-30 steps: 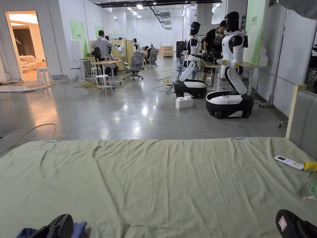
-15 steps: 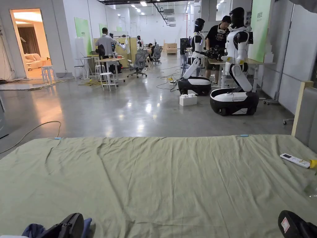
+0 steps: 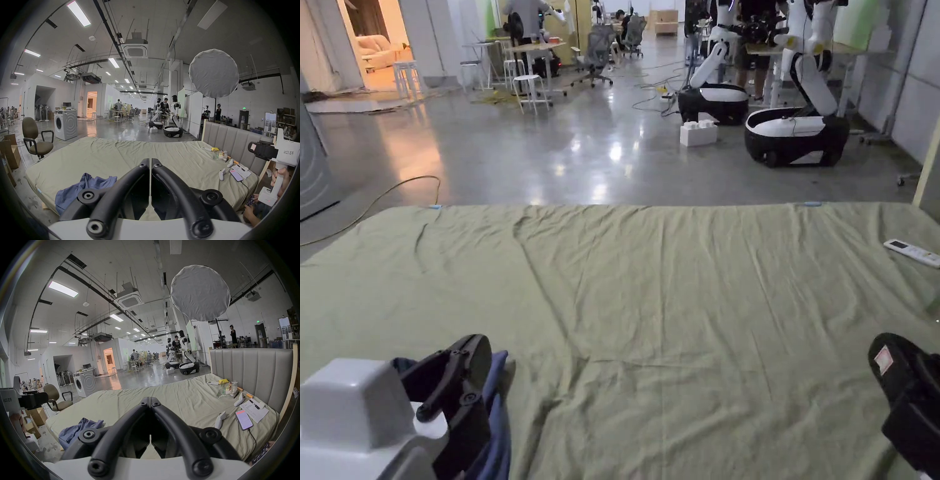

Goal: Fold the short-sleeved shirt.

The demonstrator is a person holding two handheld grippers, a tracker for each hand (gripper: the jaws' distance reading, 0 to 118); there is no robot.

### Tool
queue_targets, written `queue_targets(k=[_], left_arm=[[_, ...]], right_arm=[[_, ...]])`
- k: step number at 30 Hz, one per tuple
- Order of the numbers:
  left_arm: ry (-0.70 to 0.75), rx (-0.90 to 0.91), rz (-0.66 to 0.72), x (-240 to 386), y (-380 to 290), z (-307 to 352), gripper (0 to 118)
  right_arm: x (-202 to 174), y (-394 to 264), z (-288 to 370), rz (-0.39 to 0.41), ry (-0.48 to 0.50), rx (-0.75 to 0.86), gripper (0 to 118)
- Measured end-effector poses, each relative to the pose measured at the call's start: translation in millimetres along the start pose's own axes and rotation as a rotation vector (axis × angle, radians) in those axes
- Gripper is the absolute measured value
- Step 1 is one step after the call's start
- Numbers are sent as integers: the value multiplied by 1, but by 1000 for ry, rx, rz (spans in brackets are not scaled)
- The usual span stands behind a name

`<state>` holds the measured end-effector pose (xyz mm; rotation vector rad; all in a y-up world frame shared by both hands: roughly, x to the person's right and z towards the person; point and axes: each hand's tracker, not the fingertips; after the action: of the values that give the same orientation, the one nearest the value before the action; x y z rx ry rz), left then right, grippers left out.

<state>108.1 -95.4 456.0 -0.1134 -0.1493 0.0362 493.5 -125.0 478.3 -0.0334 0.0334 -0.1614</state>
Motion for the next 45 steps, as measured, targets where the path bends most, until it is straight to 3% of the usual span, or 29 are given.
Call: queue_targets(k=[16, 45], left_arm=[[-18, -3, 12, 9, -4, -4, 1], [-3, -50, 44, -1, -23, -22, 1]], right_arm=[[-3, -3, 4, 40, -12, -5, 0], [-5, -21, -14, 4, 1, -74, 0]])
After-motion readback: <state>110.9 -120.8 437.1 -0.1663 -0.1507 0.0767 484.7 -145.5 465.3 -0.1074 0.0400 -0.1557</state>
